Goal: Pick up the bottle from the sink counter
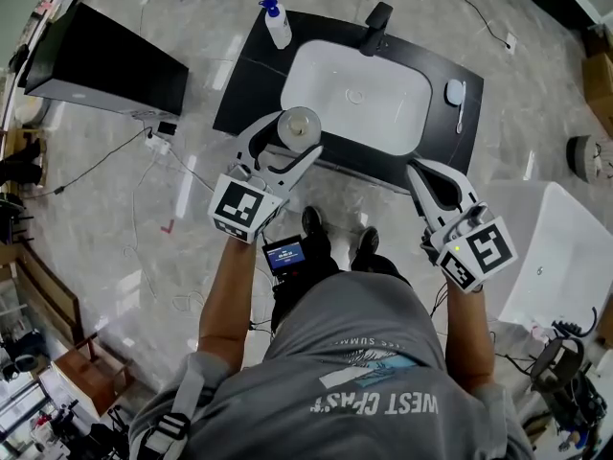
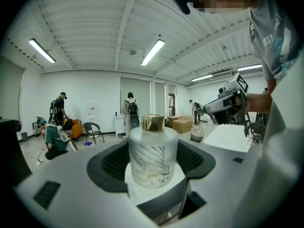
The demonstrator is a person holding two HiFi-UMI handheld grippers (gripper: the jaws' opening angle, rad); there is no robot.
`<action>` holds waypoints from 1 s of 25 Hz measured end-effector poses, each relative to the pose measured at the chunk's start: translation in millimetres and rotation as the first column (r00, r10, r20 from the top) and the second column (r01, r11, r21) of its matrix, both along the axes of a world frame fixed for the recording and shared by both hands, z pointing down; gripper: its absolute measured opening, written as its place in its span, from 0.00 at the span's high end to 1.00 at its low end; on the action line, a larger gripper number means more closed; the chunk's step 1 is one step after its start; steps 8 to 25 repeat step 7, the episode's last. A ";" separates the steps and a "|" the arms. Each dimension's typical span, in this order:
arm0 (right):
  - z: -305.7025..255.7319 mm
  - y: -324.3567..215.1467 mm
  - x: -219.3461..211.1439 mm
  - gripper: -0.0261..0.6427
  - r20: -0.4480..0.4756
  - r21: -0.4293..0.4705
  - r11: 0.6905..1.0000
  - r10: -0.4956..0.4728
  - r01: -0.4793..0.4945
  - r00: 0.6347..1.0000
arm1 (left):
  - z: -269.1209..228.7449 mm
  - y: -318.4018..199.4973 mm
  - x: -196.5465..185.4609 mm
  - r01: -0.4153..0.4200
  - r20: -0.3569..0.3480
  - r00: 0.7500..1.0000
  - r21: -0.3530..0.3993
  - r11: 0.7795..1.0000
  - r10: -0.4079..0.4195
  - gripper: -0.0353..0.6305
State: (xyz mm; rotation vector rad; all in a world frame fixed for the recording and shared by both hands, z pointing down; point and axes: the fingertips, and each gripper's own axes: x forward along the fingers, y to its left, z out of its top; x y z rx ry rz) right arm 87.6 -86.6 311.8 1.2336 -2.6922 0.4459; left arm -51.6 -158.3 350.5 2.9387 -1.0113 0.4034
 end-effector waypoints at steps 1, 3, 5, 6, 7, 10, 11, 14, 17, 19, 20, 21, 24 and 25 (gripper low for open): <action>0.7 -0.4 0.0 0.96 -0.001 -0.003 1.000 0.000 0.000 1.000 | 2.0 -0.9 0.2 -0.001 0.000 1.000 -0.005 1.000 0.001 0.48; 1.9 -0.9 0.5 0.96 -0.004 -0.008 1.000 0.002 -0.002 1.000 | 5.9 -2.6 0.5 -0.003 0.002 1.000 -0.012 1.000 0.003 0.48; 3.1 -0.7 1.5 0.96 -0.007 -0.013 1.000 0.004 -0.004 1.000 | 10.2 -3.8 1.2 -0.004 0.004 1.000 -0.019 1.000 0.004 0.48; 3.8 -0.5 2.0 0.96 -0.009 -0.015 1.000 0.004 -0.005 1.000 | 12.6 -4.3 1.6 -0.005 0.004 1.000 -0.023 1.000 0.005 0.48; 4.5 -0.3 2.6 0.96 -0.011 -0.017 1.000 0.005 -0.005 1.000 | 15.0 -4.9 2.1 -0.006 0.004 1.000 -0.026 1.000 0.006 0.48; 4.5 -0.3 2.6 0.96 -0.011 -0.017 1.000 0.005 -0.005 1.000 | 15.0 -4.9 2.1 -0.006 0.004 1.000 -0.026 1.000 0.006 0.48; 4.5 -0.3 2.6 0.96 -0.011 -0.017 1.000 0.005 -0.005 1.000 | 15.0 -4.9 2.1 -0.006 0.004 1.000 -0.026 1.000 0.006 0.48; 4.5 -0.3 2.6 0.96 -0.011 -0.017 1.000 0.005 -0.005 1.000 | 15.0 -4.9 2.1 -0.006 0.004 1.000 -0.026 1.000 0.006 0.48; 4.5 -0.3 2.6 0.96 -0.011 -0.017 1.000 0.005 -0.005 1.000 | 15.0 -4.9 2.1 -0.006 0.004 1.000 -0.026 1.000 0.006 0.48; 4.5 -0.3 2.6 0.96 -0.011 -0.017 1.000 0.005 -0.005 1.000 | 15.0 -4.9 2.1 -0.006 0.004 1.000 -0.026 1.000 0.006 0.48; 4.5 -0.3 2.6 0.96 -0.011 -0.017 1.000 0.005 -0.005 1.000 | 15.0 -4.9 2.1 -0.006 0.004 1.000 -0.026 1.000 0.006 0.48; 4.5 -0.3 2.6 0.96 -0.011 -0.017 1.000 0.005 -0.005 1.000 | 15.0 -4.9 2.1 -0.006 0.004 1.000 -0.026 1.000 0.006 0.48; 4.5 -0.3 2.6 0.96 -0.011 -0.017 1.000 0.005 -0.005 1.000 | 15.0 -4.9 2.1 -0.006 0.004 1.000 -0.026 1.000 0.006 0.48; 4.5 -0.3 2.6 0.96 -0.011 -0.017 1.000 0.005 -0.005 1.000 | 15.0 -4.9 2.1 -0.006 0.004 1.000 -0.026 1.000 0.006 0.48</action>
